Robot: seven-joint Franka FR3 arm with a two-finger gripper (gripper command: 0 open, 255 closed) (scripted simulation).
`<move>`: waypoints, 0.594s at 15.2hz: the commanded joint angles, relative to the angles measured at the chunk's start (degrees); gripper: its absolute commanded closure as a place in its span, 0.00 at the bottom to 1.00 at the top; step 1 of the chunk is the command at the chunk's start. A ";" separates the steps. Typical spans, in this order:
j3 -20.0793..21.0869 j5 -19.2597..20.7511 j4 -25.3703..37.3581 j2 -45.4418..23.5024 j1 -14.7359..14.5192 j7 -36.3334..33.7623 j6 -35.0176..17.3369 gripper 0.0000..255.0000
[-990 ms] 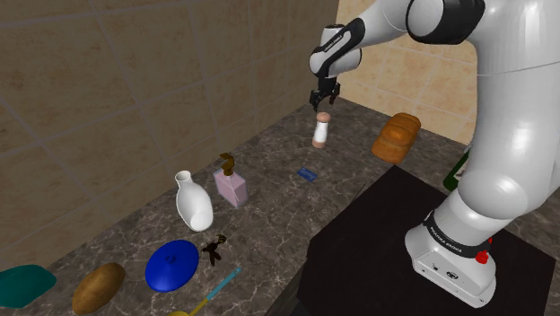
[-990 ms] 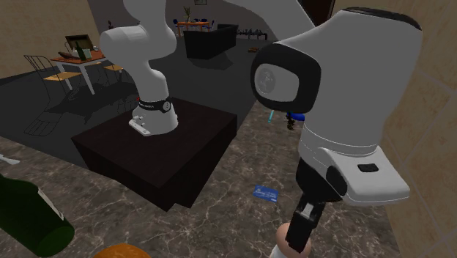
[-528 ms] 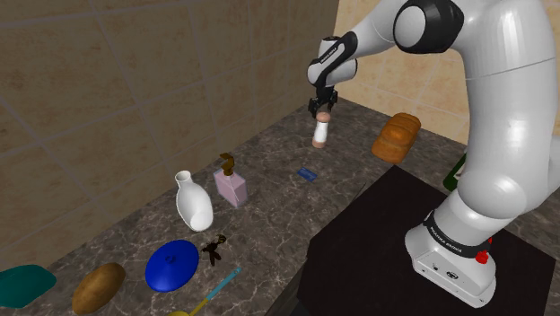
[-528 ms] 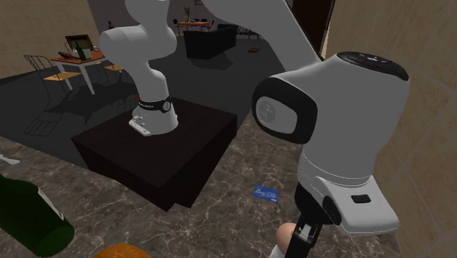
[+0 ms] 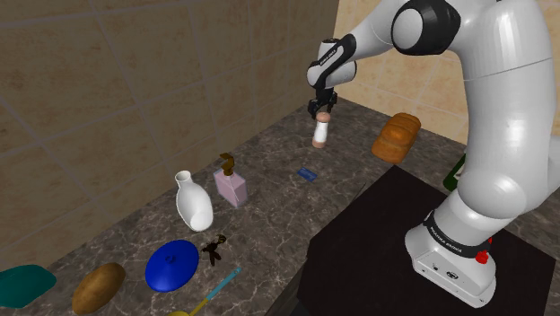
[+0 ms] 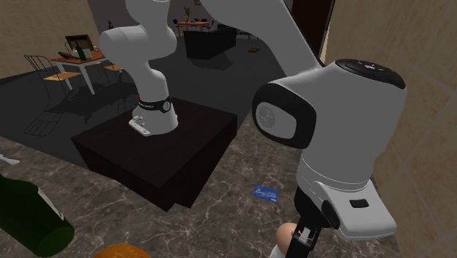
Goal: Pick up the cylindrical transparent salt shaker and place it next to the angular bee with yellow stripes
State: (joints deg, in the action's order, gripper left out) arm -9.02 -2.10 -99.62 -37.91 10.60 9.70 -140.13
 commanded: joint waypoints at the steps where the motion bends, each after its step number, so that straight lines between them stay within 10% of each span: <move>1: 0.00 0.00 0.00 0.00 0.00 0.00 0.00 0.00; 2: 0.00 0.00 0.00 0.00 0.00 0.00 0.00 1.00; 9: 0.00 0.00 0.00 0.00 0.00 0.00 0.01 1.00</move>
State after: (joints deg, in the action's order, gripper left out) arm -9.03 -2.09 -99.61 -37.90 10.60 9.70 -140.13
